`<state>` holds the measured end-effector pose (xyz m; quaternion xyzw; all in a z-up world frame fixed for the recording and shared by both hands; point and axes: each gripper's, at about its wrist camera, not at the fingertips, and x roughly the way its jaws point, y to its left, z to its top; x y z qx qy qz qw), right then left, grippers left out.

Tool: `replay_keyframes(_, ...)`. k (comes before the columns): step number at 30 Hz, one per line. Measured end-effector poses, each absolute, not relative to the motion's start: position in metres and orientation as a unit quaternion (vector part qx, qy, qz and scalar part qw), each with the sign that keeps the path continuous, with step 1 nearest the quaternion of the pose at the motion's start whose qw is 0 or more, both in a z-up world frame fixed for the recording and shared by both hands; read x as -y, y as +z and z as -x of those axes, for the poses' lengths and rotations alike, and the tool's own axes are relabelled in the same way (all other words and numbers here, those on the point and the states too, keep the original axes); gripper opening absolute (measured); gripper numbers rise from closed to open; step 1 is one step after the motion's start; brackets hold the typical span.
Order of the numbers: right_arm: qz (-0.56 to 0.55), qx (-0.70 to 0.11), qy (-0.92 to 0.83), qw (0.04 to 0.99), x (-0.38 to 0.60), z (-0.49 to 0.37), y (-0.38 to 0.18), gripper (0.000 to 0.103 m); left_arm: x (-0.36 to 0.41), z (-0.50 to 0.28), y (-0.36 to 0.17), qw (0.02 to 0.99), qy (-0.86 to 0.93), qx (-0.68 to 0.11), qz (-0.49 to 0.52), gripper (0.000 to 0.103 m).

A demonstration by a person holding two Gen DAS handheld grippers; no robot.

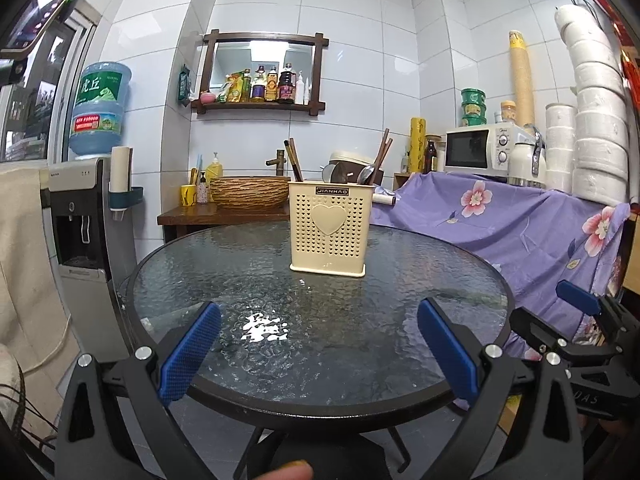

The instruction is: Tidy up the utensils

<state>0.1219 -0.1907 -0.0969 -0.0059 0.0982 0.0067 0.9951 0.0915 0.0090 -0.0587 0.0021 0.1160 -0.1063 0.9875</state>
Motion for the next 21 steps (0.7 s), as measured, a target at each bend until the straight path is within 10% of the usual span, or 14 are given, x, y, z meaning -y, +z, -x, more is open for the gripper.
replay_keyframes(21, 0.011, -0.1, 0.006, 0.995, 0.1927, -0.124, -0.0981, 0.097, -0.0153, -0.0952, -0.0583, 0.987, -0.1, -0.121, 0.02, 0.097)
